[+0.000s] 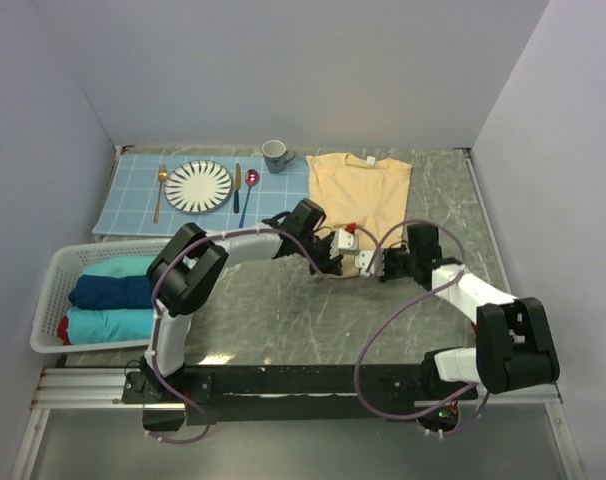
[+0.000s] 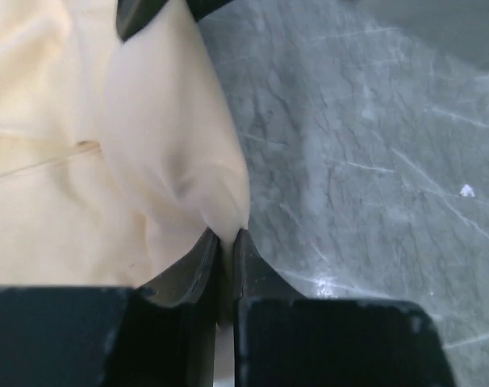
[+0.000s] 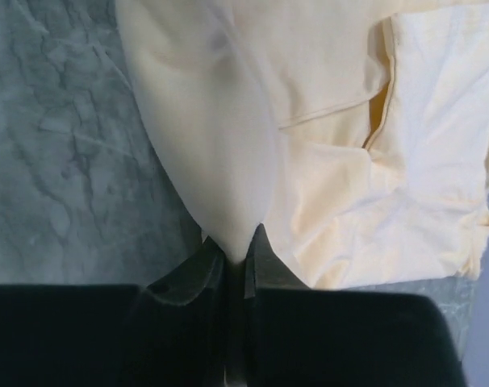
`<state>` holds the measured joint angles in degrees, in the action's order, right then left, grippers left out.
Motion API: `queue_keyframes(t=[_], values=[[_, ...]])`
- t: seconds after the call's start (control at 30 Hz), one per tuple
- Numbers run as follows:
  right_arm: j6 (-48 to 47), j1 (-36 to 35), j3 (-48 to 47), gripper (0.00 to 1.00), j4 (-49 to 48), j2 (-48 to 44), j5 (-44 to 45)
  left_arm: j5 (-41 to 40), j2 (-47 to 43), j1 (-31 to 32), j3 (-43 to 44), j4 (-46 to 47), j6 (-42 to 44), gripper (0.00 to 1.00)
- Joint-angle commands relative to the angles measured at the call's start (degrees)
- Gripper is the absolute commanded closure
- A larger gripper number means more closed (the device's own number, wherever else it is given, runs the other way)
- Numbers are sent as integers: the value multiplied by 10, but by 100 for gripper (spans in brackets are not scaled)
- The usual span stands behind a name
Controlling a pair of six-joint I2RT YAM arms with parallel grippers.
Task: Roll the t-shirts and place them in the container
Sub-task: Roll the T-shirt to the center of the board.
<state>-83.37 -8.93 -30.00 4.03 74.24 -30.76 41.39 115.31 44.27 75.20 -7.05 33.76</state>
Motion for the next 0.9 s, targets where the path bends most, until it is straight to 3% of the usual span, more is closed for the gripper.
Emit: queue_keyframes(t=[0.0,0.2,0.4,0.57,0.67,0.8,0.87], values=[[32,10,-111,96,213,12,-39,76,32,-38,95,-123,-23,95],[58,32,-207,96,383,75,-72,136,102,-75,230,-292,-27,94],[85,62,-313,95,514,176,-107,157,194,-82,395,-464,45,95],[81,85,-414,94,632,299,-121,167,239,-82,454,-559,85,99],[71,105,-469,94,688,362,-127,169,244,-86,446,-541,62,99],[66,108,-509,94,724,405,-127,156,226,-103,397,-408,-31,99],[57,108,-530,94,751,437,-116,147,232,-108,405,-394,-57,99]])
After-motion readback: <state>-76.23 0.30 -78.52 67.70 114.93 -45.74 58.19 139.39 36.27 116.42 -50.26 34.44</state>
